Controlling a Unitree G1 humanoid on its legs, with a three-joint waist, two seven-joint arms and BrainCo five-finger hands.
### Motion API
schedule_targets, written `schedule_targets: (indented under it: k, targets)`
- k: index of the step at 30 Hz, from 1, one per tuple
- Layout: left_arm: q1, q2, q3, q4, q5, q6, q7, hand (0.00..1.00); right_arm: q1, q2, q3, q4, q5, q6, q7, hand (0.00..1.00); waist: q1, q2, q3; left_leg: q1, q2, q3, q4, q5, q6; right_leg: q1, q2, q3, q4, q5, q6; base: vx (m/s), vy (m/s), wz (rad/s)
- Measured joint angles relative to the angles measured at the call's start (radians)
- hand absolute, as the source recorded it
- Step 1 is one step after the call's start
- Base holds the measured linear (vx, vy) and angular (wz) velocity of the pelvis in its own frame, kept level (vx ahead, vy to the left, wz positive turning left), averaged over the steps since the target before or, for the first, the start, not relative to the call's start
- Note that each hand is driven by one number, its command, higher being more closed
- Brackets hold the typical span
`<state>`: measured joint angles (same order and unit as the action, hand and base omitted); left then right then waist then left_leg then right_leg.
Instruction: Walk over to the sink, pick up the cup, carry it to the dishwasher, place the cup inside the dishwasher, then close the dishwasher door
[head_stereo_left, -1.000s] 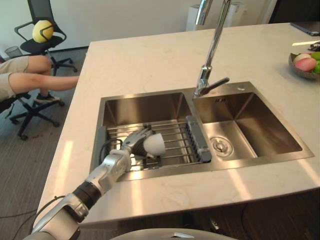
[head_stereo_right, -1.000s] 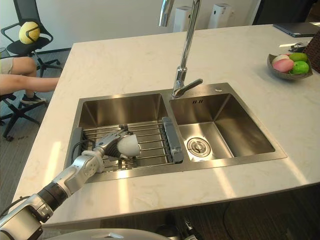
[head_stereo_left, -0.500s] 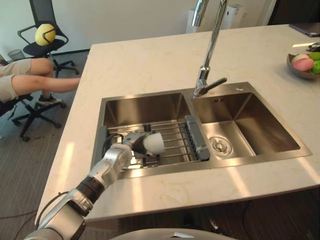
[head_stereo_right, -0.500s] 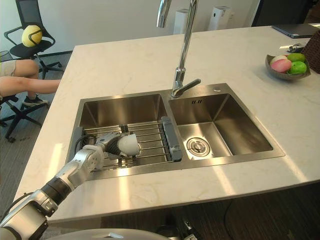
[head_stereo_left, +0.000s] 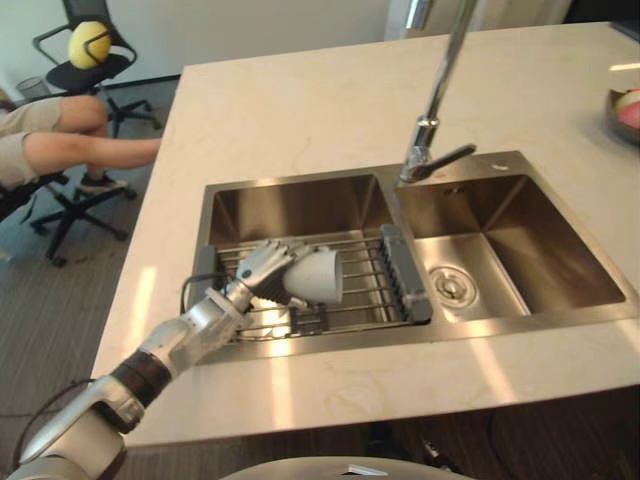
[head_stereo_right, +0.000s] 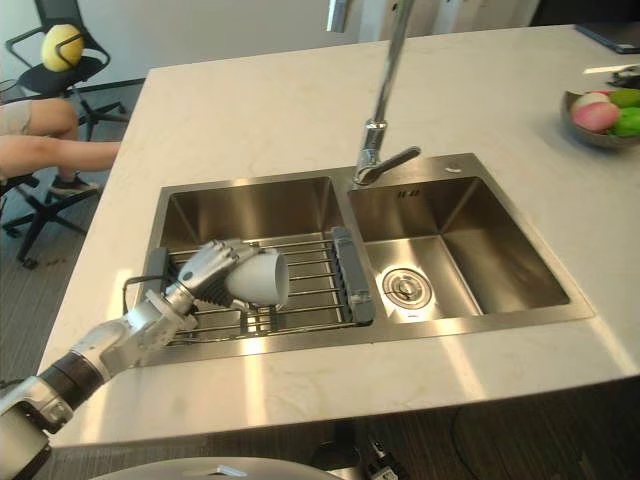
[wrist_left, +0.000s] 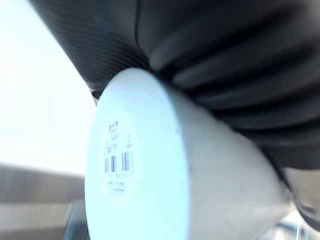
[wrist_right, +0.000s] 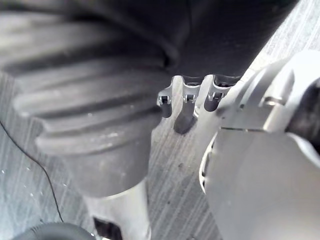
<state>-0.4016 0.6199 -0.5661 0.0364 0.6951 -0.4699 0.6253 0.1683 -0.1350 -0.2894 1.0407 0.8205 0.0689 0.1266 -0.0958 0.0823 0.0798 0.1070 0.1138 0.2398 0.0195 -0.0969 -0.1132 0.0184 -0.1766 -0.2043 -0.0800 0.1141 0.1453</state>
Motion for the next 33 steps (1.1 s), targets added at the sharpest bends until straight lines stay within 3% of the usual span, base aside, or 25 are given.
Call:
schedule_targets:
  k: [2, 4, 8, 11, 14, 16, 20, 22, 26, 28, 33]
  targets:
    - [0.004, -0.002, 0.084, -0.195, -0.061, -0.047, 0.089, 1.00, 0.015, 0.000, -0.033, 0.003, -0.003, 0.002, 0.009, 0.00, 0.037, -0.001, 0.000, -0.001, -0.002, -0.033, 0.007, 0.002, 0.003, 0.018, -0.007, -0.031, 0.014, -0.018, 0.000, -0.05, -0.011, 0.48]
    - [0.020, -0.005, 0.139, -0.305, -0.127, -0.064, 0.120, 1.00, 0.014, 0.000, -0.065, 0.010, -0.004, 0.002, 0.027, 0.00, 0.051, -0.001, -0.001, -0.011, -0.001, -0.056, 0.011, 0.003, 0.004, 0.020, -0.011, -0.050, 0.042, -0.041, -0.004, -0.06, -0.017, 0.37]
    - [0.085, -0.046, 0.239, -0.372, -0.279, -0.049, 0.132, 1.00, 0.009, 0.003, -0.133, 0.037, -0.045, 0.000, 0.061, 0.00, 0.082, -0.007, -0.012, -0.031, -0.003, -0.093, 0.012, 0.013, 0.006, 0.020, -0.015, -0.081, 0.050, -0.048, -0.005, -0.06, -0.019, 0.24]
    - [0.149, -0.120, 0.356, -0.382, -0.428, -0.027, 0.124, 1.00, 0.015, 0.012, -0.159, 0.037, -0.079, 0.001, 0.072, 0.00, 0.101, -0.012, -0.025, -0.040, -0.002, -0.113, 0.005, 0.024, 0.004, 0.022, -0.015, -0.103, 0.053, -0.045, -0.001, -0.03, -0.021, 0.21]
    - [0.226, -0.199, 0.424, -0.424, -0.542, 0.014, 0.069, 1.00, 0.023, 0.029, -0.158, 0.037, -0.111, -0.006, 0.071, 0.00, 0.117, -0.030, -0.041, -0.049, -0.002, -0.131, 0.005, 0.026, 0.003, 0.026, -0.015, -0.120, 0.054, -0.045, -0.001, 0.00, -0.010, 0.17]
    - [0.308, -0.277, 0.479, -0.458, -0.604, 0.069, -0.018, 1.00, 0.026, 0.040, -0.141, 0.037, -0.169, -0.018, 0.067, 0.00, 0.137, -0.045, -0.047, -0.054, -0.003, -0.142, 0.012, 0.026, 0.003, 0.030, -0.016, -0.136, 0.054, -0.046, -0.001, 0.01, -0.005, 0.17]
    - [0.453, -0.405, 0.557, -0.459, -0.625, 0.135, -0.132, 1.00, 0.026, 0.042, -0.093, 0.036, -0.248, -0.021, 0.054, 0.00, 0.164, -0.063, -0.045, -0.064, -0.008, -0.189, 0.040, 0.023, 0.006, 0.036, -0.030, -0.166, 0.109, -0.080, 0.001, -0.01, -0.003, 0.27]
    - [0.484, -0.428, 0.577, -0.459, -0.626, 0.153, -0.162, 1.00, 0.028, 0.043, -0.083, 0.037, -0.269, -0.019, 0.036, 0.00, 0.182, -0.073, -0.038, -0.074, -0.013, -0.217, 0.060, 0.016, 0.009, 0.036, -0.044, -0.188, 0.161, -0.113, 0.002, -0.08, 0.001, 0.48]
    - [0.552, -0.446, 0.733, -0.461, -0.654, 0.161, -0.203, 1.00, 0.026, 0.044, -0.072, 0.045, -0.278, -0.006, 0.015, 0.00, 0.222, -0.107, -0.022, -0.123, -0.027, -0.298, 0.134, -0.007, 0.005, 0.032, -0.070, -0.219, 0.267, -0.186, -0.010, -0.10, -0.015, 0.55]
    - [0.590, -0.445, 0.850, -0.461, -0.656, 0.166, -0.204, 1.00, 0.020, 0.047, -0.072, 0.053, -0.277, 0.005, 0.019, 0.00, 0.245, -0.123, -0.013, -0.148, -0.028, -0.333, 0.139, -0.002, -0.001, 0.026, -0.062, -0.222, 0.271, -0.202, -0.019, -0.09, -0.041, 0.47]
    - [0.634, -0.432, 0.992, -0.446, -0.704, 0.172, -0.209, 1.00, -0.003, 0.049, -0.077, 0.077, -0.278, 0.039, 0.023, 0.00, 0.280, -0.145, -0.005, -0.178, -0.037, -0.392, 0.118, 0.026, -0.005, 0.021, -0.025, -0.186, 0.234, -0.203, -0.032, -0.04, -0.032, 0.41]
